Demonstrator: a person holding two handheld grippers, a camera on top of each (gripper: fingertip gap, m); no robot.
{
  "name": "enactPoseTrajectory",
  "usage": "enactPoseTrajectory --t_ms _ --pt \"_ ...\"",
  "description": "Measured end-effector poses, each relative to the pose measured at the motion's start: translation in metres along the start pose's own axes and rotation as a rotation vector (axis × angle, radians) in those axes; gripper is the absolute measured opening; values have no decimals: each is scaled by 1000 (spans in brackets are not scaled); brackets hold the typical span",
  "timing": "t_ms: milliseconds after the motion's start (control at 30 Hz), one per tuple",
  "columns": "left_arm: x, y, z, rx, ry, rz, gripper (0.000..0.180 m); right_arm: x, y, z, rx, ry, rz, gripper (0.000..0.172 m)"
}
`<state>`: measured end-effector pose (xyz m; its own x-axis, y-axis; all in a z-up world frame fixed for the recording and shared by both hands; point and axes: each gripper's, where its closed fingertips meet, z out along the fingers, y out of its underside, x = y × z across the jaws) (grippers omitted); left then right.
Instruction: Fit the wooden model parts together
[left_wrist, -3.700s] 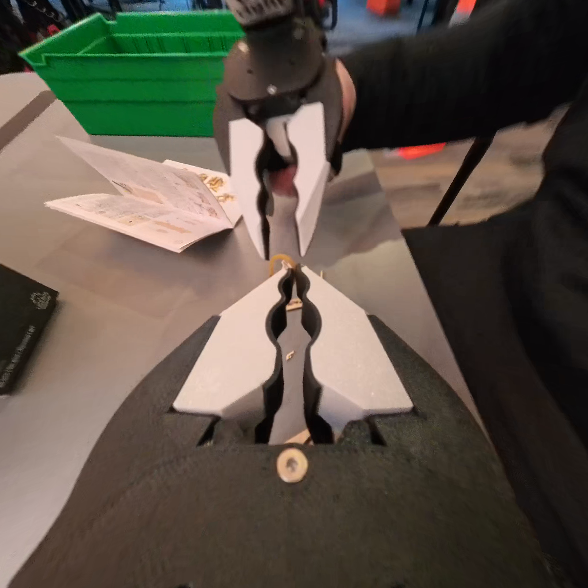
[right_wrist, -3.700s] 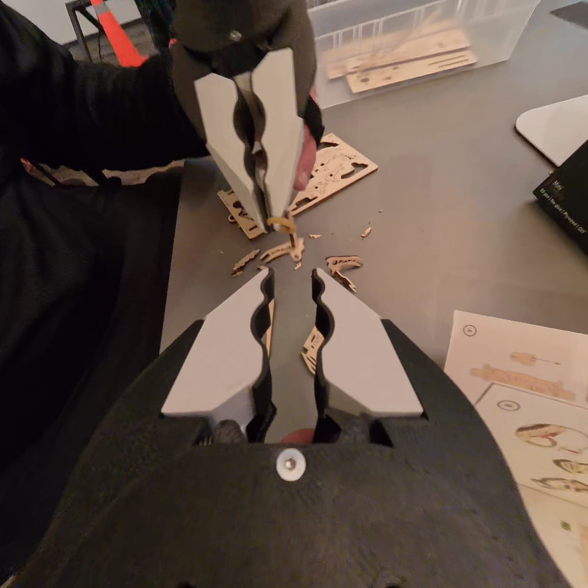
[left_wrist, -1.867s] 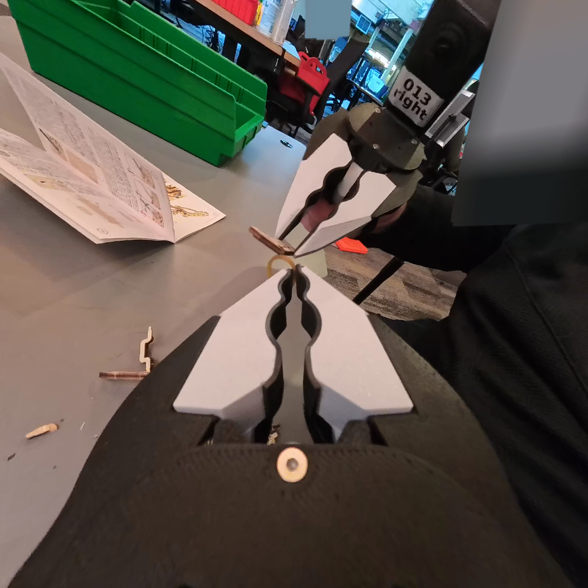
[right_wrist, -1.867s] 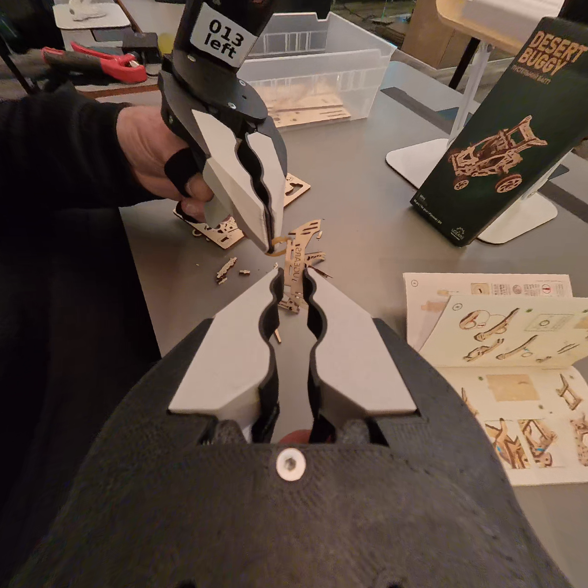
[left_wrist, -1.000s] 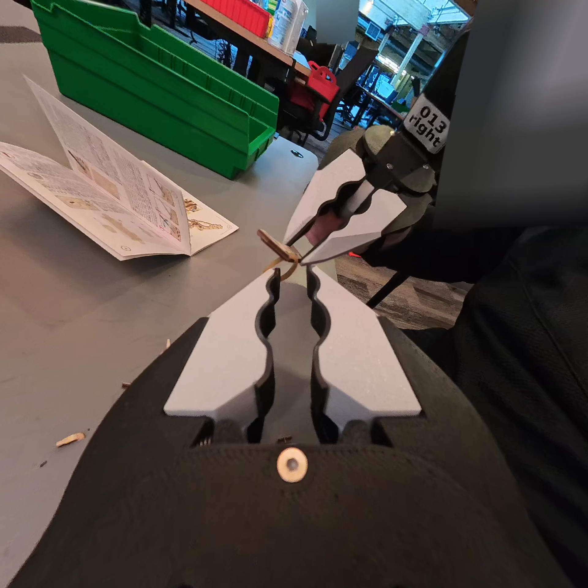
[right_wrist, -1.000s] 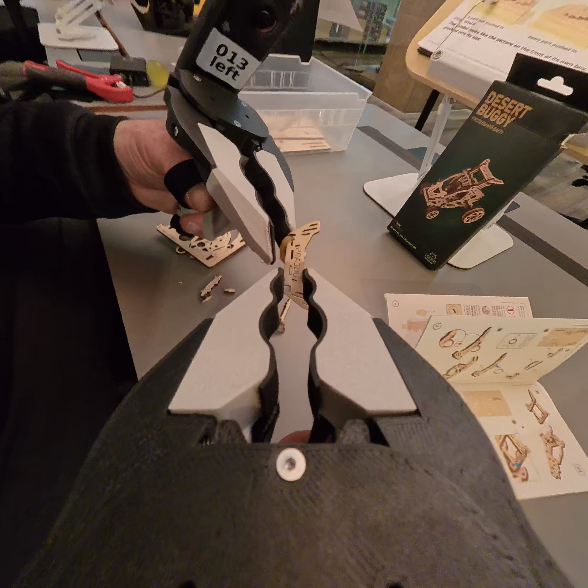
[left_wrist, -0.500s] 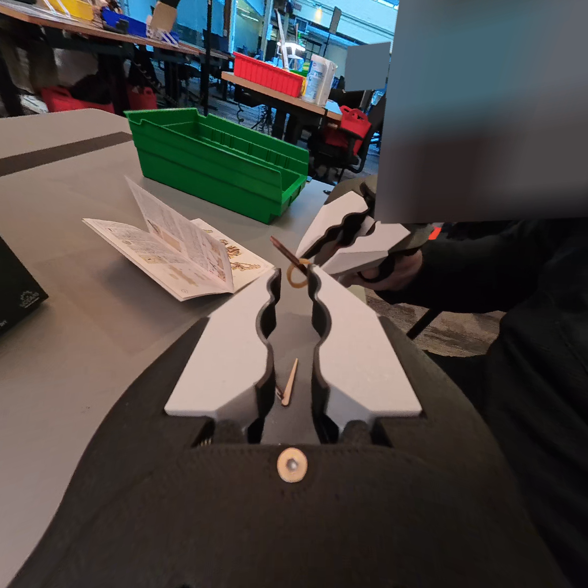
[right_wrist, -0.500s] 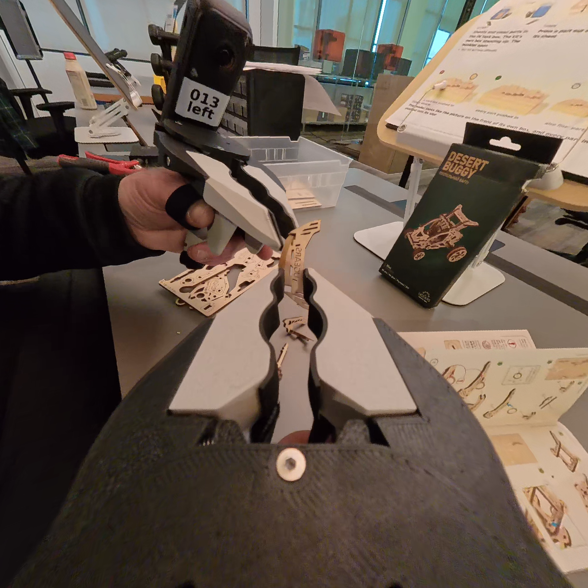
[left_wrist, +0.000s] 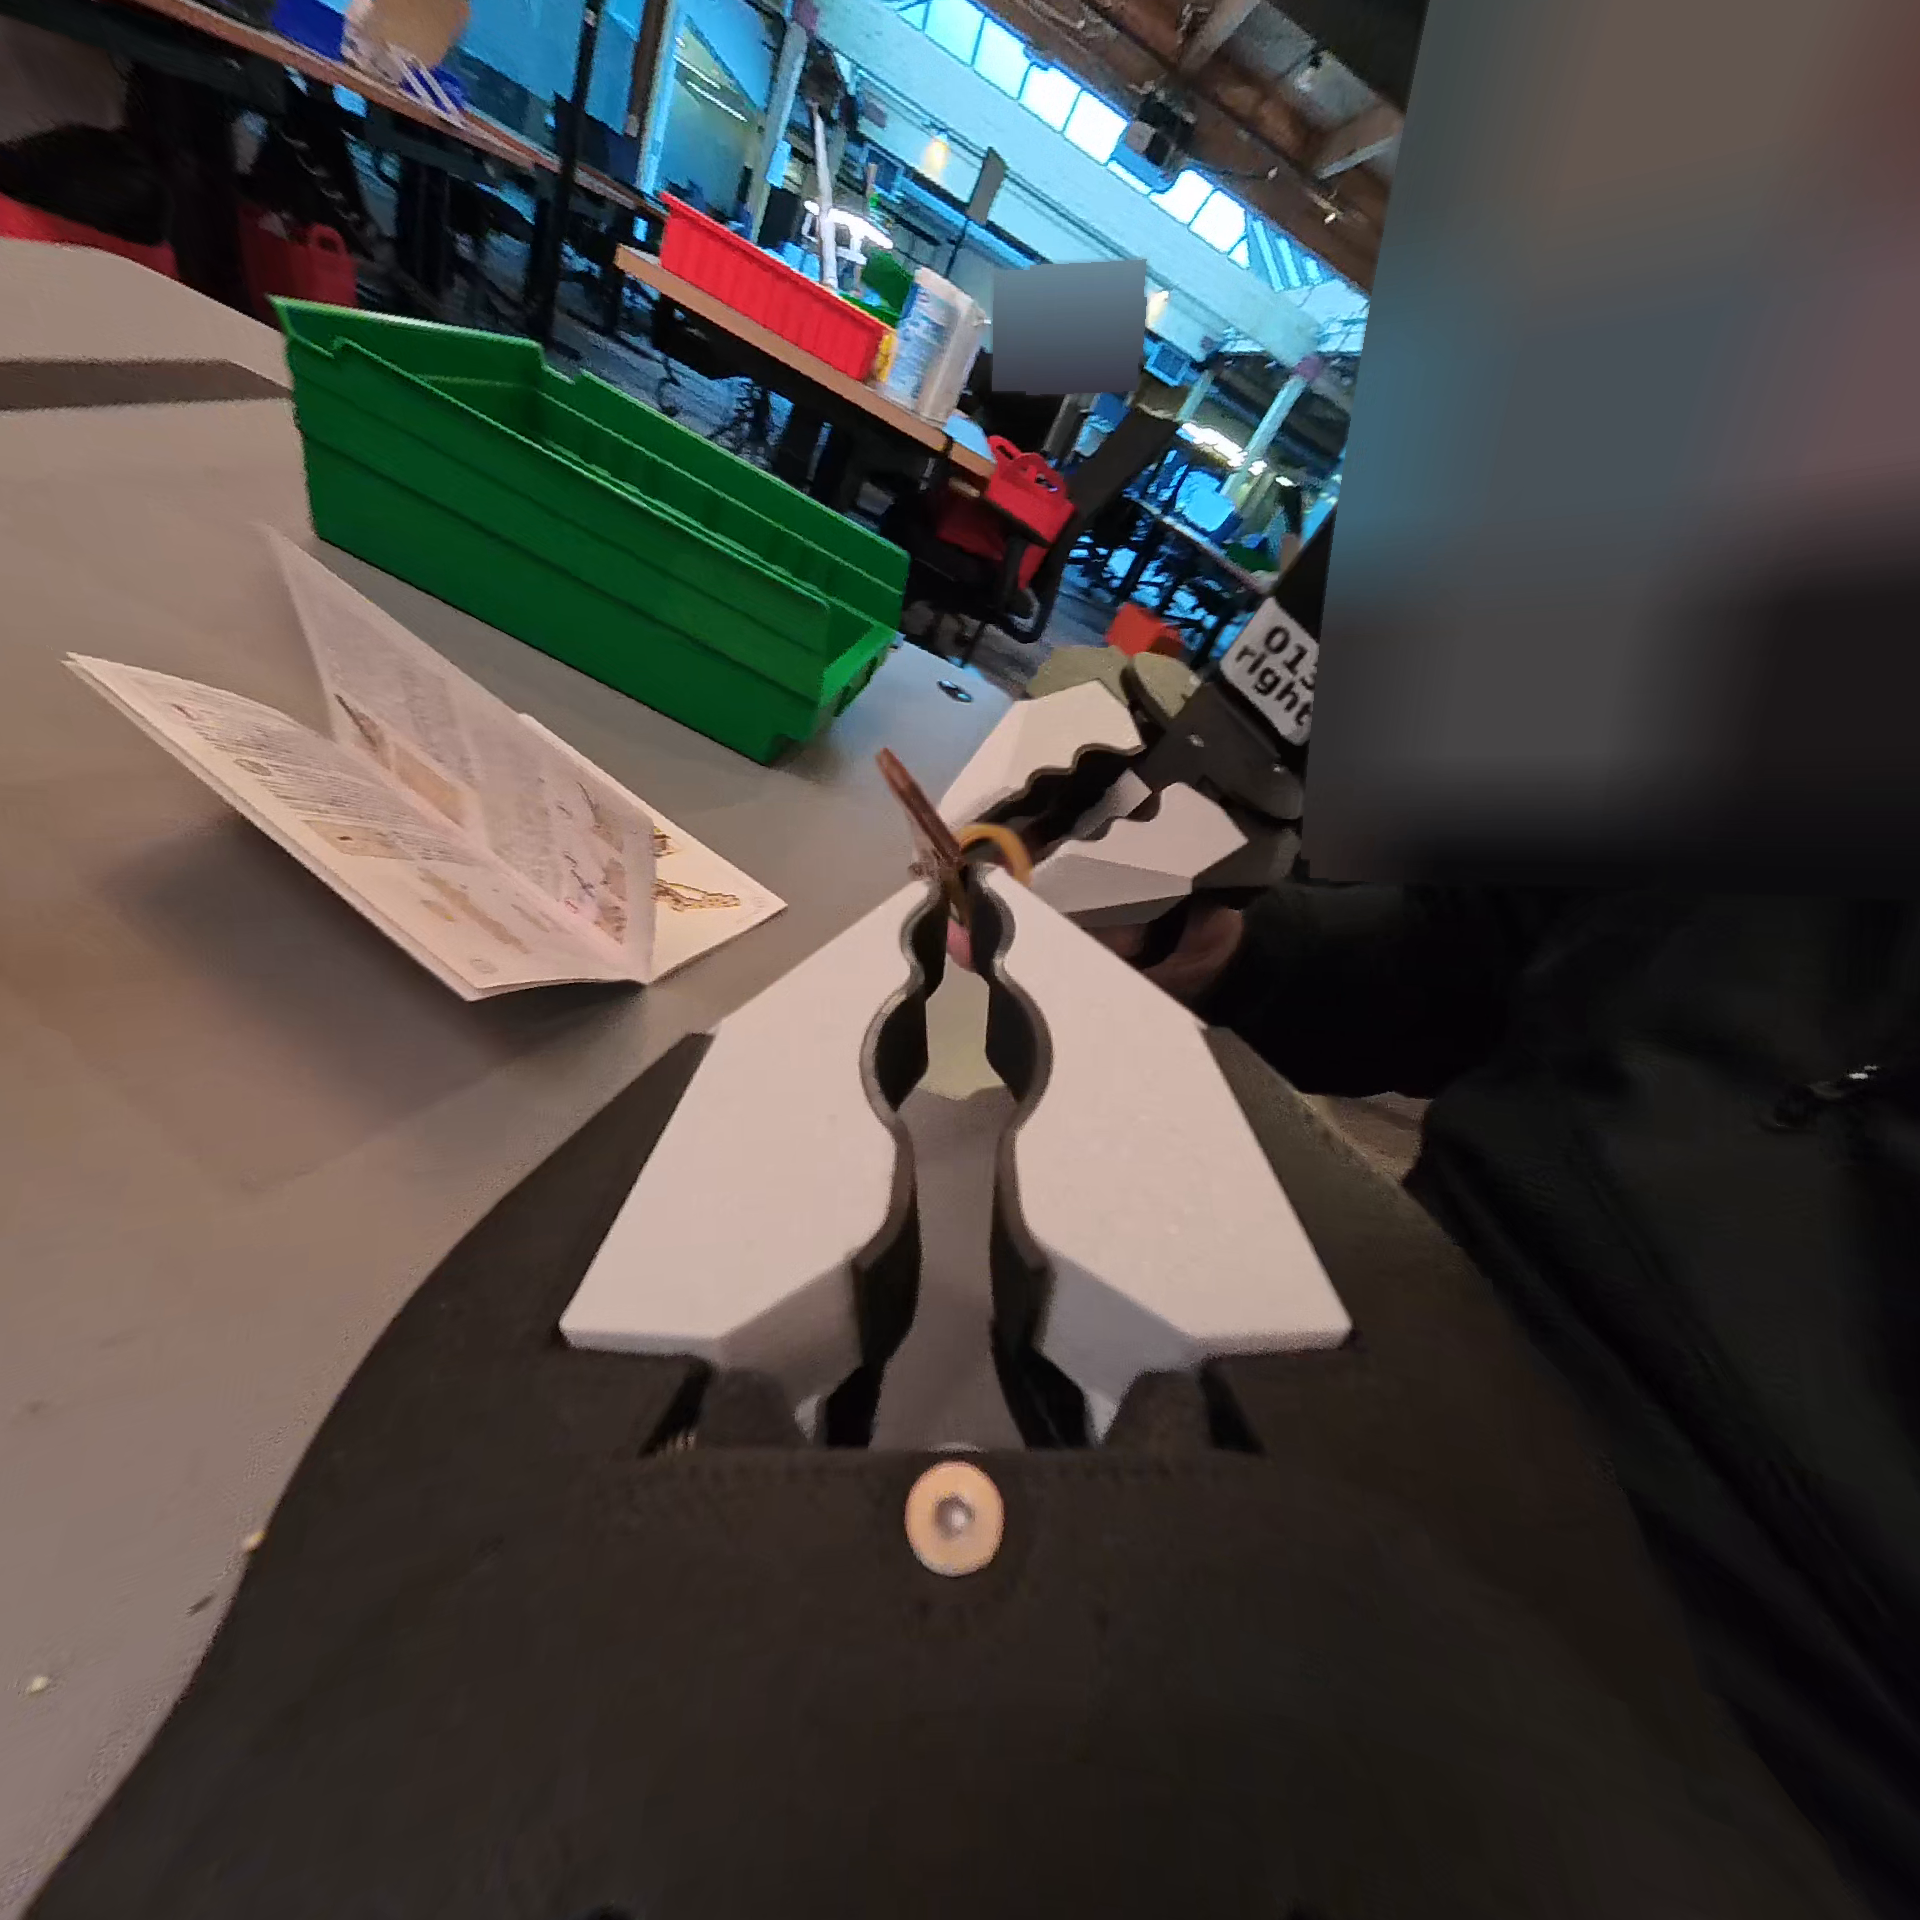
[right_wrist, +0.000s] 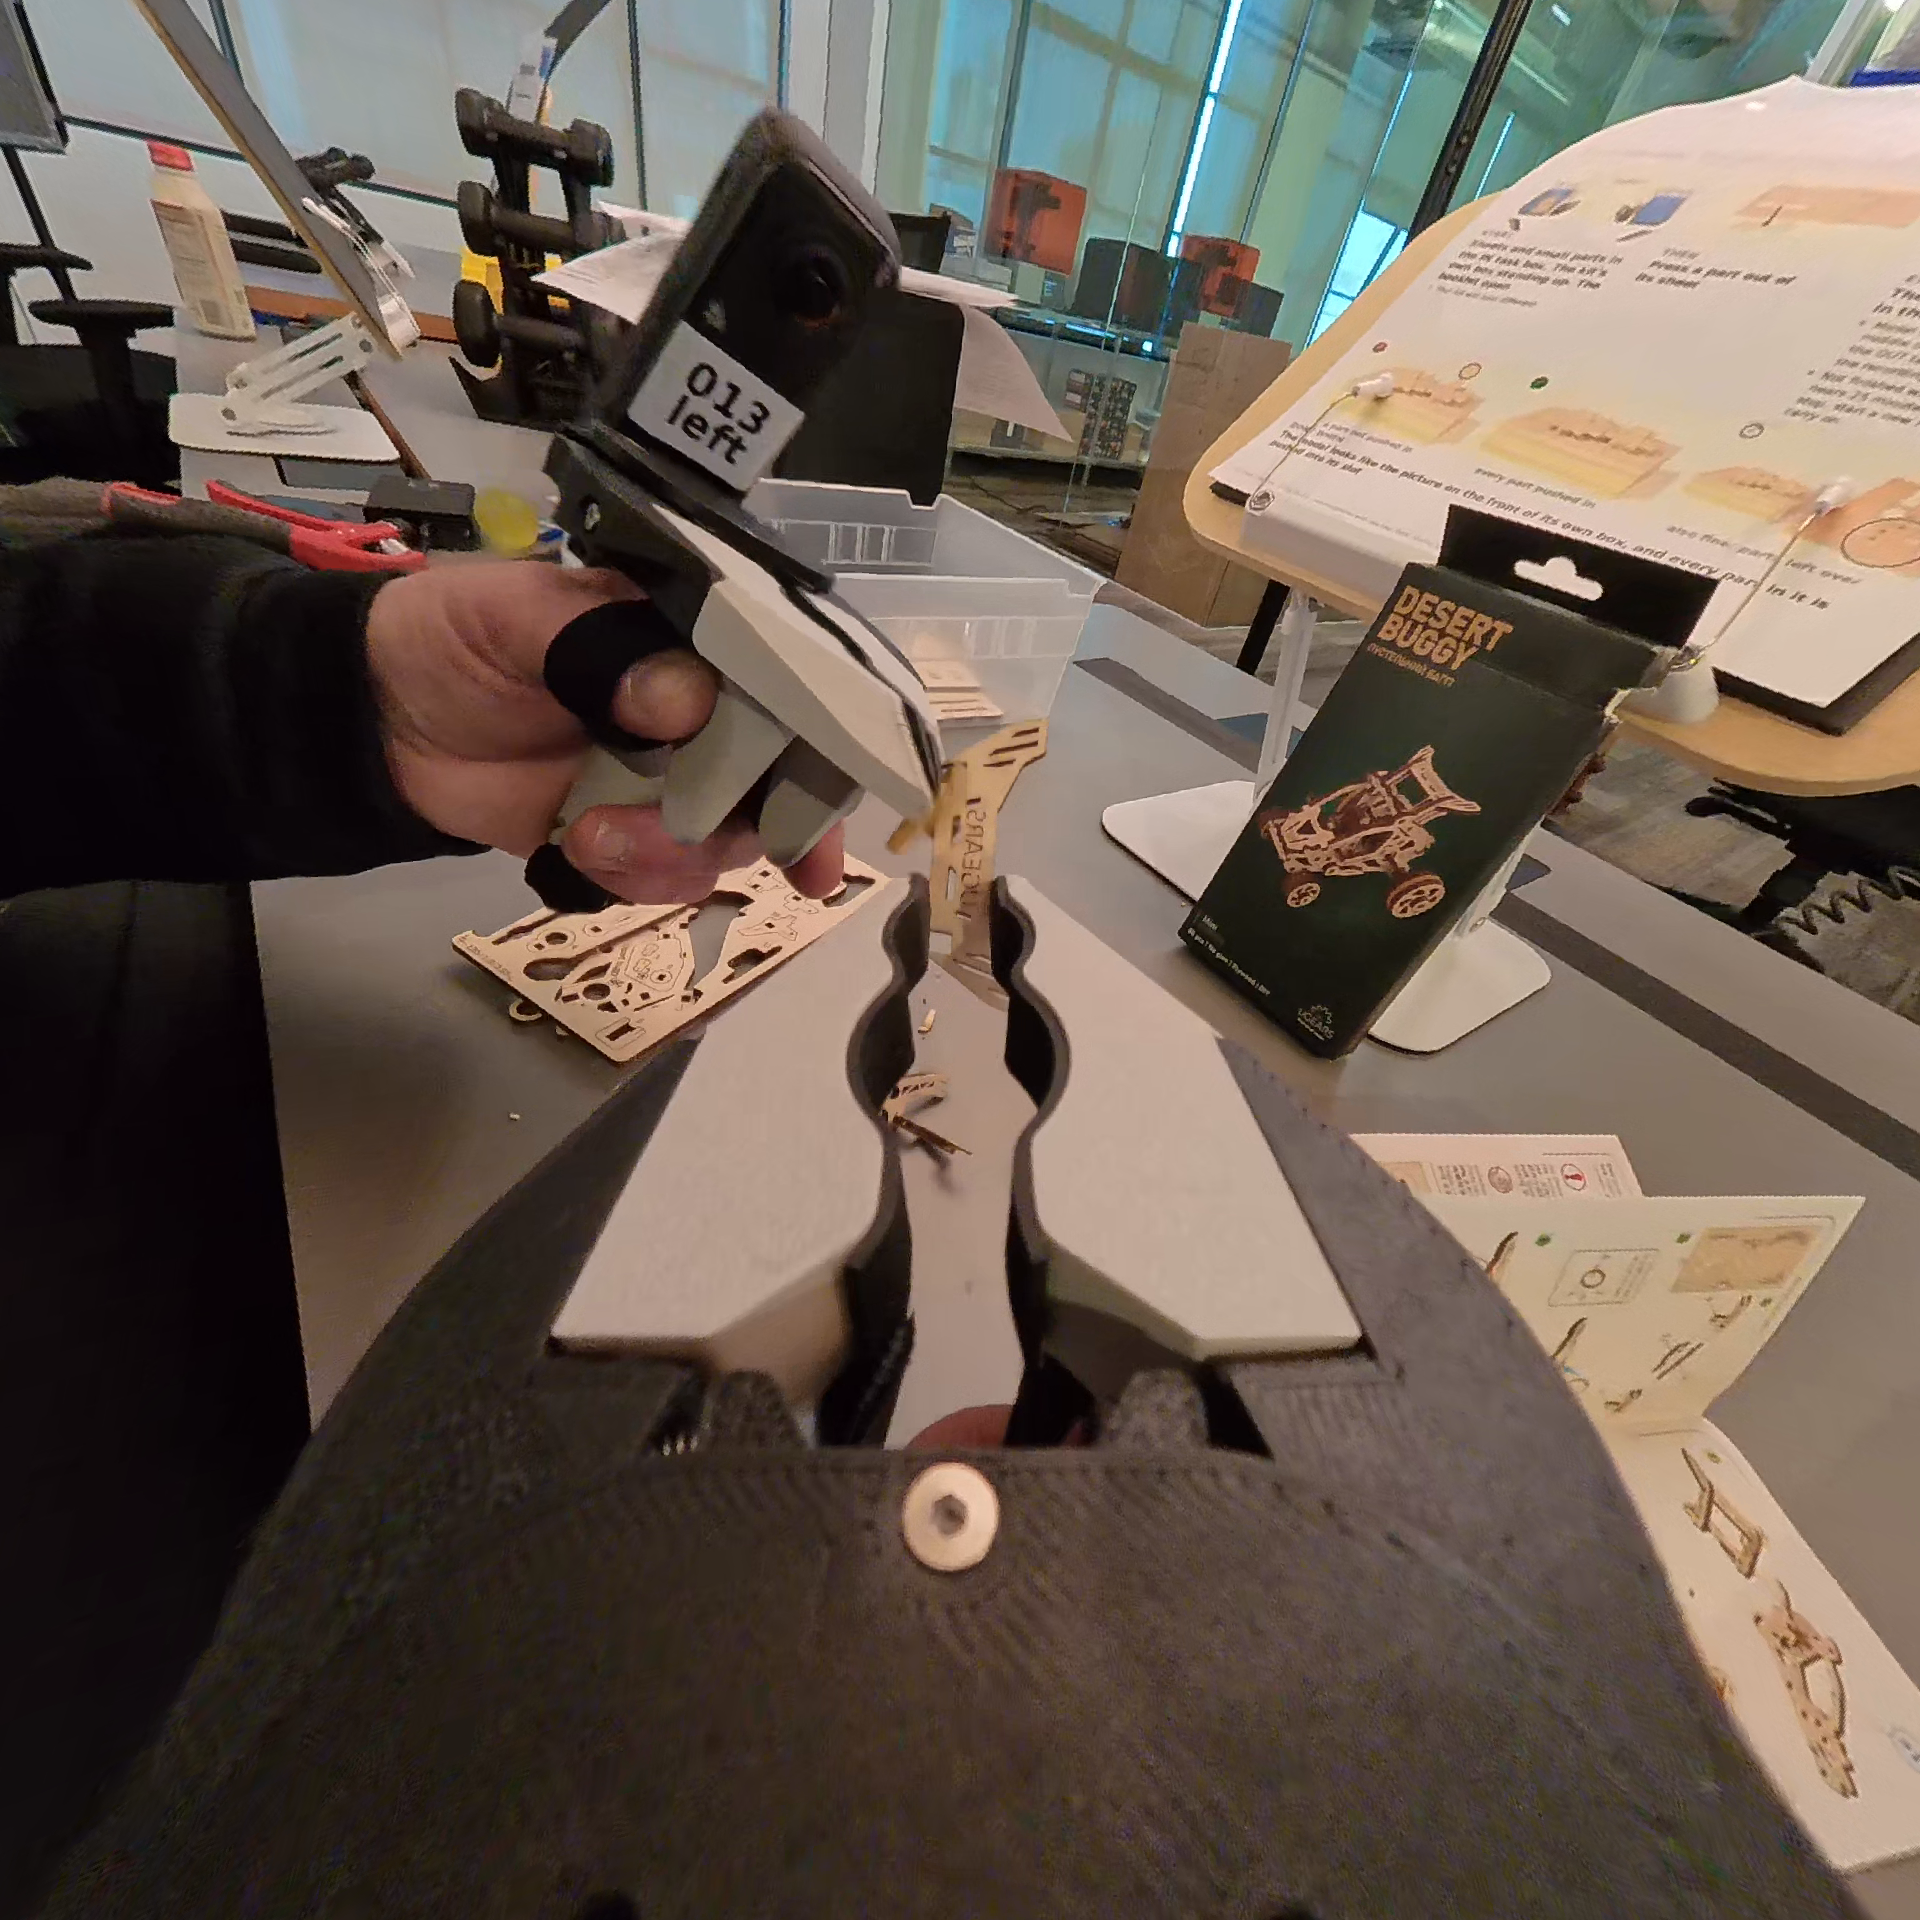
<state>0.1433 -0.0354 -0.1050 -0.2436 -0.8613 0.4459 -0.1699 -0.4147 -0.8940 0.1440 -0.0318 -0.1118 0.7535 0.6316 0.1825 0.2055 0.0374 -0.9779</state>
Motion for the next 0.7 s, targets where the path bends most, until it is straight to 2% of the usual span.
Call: enactPoseTrajectory --t_ms 233,333,467,700 --pt "6 -1 -1 -29 143 -184 0 -1 -7 -4 54 12 -20 9" --pt "11 8 5 -78 196 -230 0 0 -11 -6 81 22 -47 9" --pt "16 2 5 -40 286 -295 0 1 -11 -8 81 33 -98 10" --pt "6 10 7 -84 217 -294 0 -1 -6 -15 25 1 -148 9"
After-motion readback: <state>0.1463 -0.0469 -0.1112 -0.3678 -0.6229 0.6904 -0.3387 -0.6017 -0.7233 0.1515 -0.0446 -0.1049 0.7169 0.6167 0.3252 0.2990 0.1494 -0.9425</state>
